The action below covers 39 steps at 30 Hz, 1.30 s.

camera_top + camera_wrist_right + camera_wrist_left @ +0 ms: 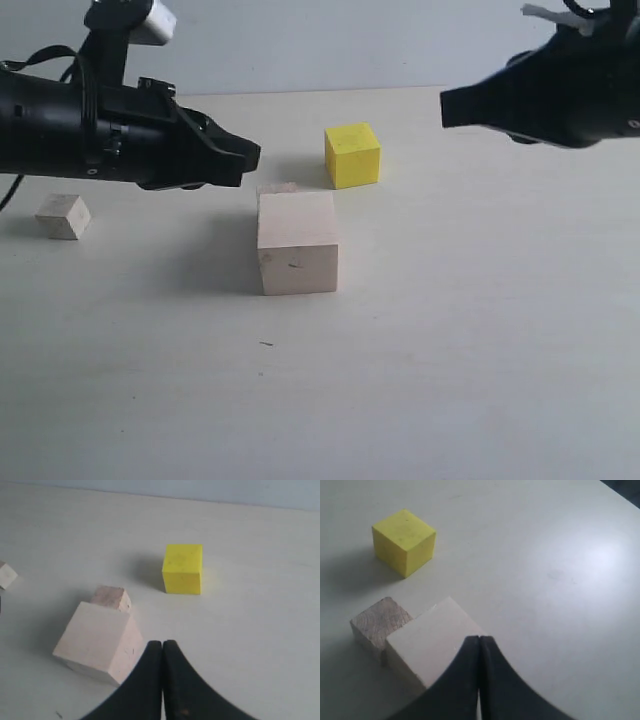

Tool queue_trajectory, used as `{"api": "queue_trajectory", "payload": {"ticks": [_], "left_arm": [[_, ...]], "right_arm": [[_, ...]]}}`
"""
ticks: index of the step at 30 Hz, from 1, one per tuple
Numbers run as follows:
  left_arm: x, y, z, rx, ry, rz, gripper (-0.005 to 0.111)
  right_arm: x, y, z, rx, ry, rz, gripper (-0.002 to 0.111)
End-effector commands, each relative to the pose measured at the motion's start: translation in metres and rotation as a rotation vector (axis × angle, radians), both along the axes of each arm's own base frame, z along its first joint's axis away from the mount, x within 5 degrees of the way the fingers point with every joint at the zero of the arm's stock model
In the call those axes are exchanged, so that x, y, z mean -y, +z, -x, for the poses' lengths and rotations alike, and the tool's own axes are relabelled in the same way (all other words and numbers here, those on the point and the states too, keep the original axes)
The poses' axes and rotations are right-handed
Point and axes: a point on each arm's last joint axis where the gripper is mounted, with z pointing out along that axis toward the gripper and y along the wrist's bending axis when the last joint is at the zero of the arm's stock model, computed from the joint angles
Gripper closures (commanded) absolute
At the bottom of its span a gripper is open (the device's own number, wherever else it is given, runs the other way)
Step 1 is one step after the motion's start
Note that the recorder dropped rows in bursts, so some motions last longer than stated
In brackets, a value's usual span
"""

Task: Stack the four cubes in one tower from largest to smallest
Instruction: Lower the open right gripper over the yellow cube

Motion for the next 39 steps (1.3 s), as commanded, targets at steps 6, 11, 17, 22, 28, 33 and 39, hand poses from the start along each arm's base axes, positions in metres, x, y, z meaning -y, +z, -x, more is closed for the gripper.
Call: {"api": "queue_trajectory", "payload": {"ticks": [6,11,17,22,28,33,39], "left_arm": [[-0.016,0.016,0.017,0.004,0.075,0.020,0.107],[-0.024,0.024,0.031,0.009,0.081,0.008,0.107],[-0.031,0.036,0.040,0.037,0.086,-0.011,0.107],[-0.034,0.045,0.046,0.065,0.084,0.004,0.107],[-0.035,0.050,0.050,0.052,0.083,0.027,0.107],[-0.034,0.050,0.052,0.032,0.080,0.038,0.107],[-0.034,0.050,0.052,0.032,0.080,0.038,0.107]], "right_arm": [[-0.036,0.016,-0.083,-0.018,-0.019,0.086,0.108],[-0.028,0.031,-0.133,-0.153,-0.128,0.165,0.108],[-0.051,0.025,-0.164,-0.210,0.040,0.212,0.105],[-0.069,-0.006,-0.179,-0.257,0.176,0.199,0.078],[-0.076,-0.048,-0.197,-0.293,0.162,0.212,0.026],[-0.081,-0.072,-0.209,-0.299,0.111,0.177,0.019],[-0.085,-0.092,-0.220,-0.259,0.090,0.159,0.019]]}}
